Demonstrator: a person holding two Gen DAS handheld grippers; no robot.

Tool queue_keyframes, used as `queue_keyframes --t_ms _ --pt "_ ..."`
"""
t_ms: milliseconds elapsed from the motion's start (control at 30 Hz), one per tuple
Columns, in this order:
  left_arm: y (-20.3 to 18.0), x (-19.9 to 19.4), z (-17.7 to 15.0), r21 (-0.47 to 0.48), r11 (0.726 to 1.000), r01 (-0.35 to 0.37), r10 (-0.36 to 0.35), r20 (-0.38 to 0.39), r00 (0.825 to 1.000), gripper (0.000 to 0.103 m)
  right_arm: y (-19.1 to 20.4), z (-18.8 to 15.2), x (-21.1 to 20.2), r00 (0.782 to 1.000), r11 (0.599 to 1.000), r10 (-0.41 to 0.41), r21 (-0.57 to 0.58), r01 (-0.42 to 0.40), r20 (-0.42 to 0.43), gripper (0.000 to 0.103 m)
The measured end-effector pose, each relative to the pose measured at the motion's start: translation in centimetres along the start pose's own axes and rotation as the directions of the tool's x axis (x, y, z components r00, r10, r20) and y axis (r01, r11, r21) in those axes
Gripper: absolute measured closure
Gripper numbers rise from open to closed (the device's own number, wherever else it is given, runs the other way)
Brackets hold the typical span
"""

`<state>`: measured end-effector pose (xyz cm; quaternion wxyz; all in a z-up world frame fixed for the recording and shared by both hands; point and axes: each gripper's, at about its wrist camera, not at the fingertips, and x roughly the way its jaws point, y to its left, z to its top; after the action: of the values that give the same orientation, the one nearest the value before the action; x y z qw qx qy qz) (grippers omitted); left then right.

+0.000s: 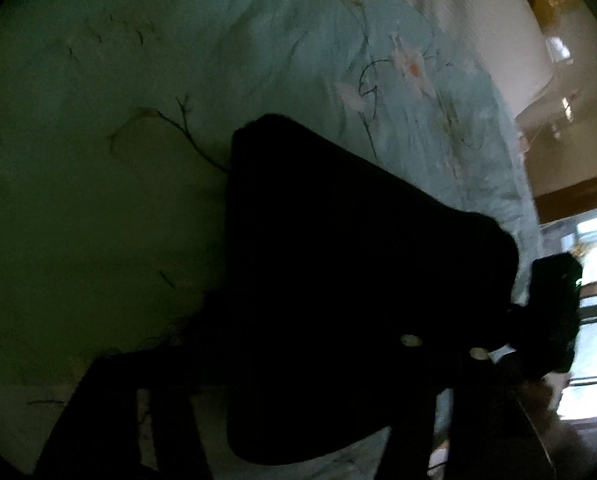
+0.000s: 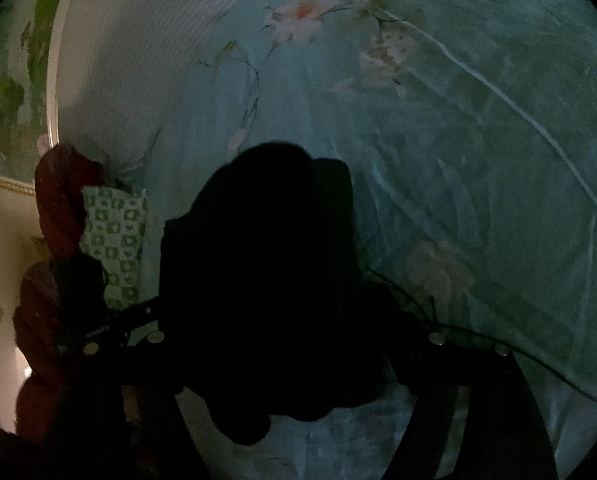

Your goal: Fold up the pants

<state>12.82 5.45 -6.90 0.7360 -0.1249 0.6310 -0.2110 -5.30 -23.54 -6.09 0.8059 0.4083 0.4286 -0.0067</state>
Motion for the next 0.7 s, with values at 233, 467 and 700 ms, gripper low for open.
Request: queue_keyframes --t_ms 233,467,700 --pt "-0.6 -1.0 -0.4 0.026 0.999 0.021 -0.022 0.036 0.999 0.071 1.6 -0.1 -0.5 1.000 0.998 0.007 -0.058 -0.007 0.007 0.055" --pt "-1.2 -4.6 -0.1 0.031 0.999 0.021 -0.024 0.124 0.992 0.073 4.8 0.8 -1.9 0.998 0.992 0.053 -0.120 -0.049 0.031 0.059" --pt "0.3 -8.8 1.4 -0.002 1.000 -0.016 0.016 0.226 0.974 0.073 9.0 3.1 0.0 0.995 0.975 0.101 -0.202 -0.094 0.022 0.059"
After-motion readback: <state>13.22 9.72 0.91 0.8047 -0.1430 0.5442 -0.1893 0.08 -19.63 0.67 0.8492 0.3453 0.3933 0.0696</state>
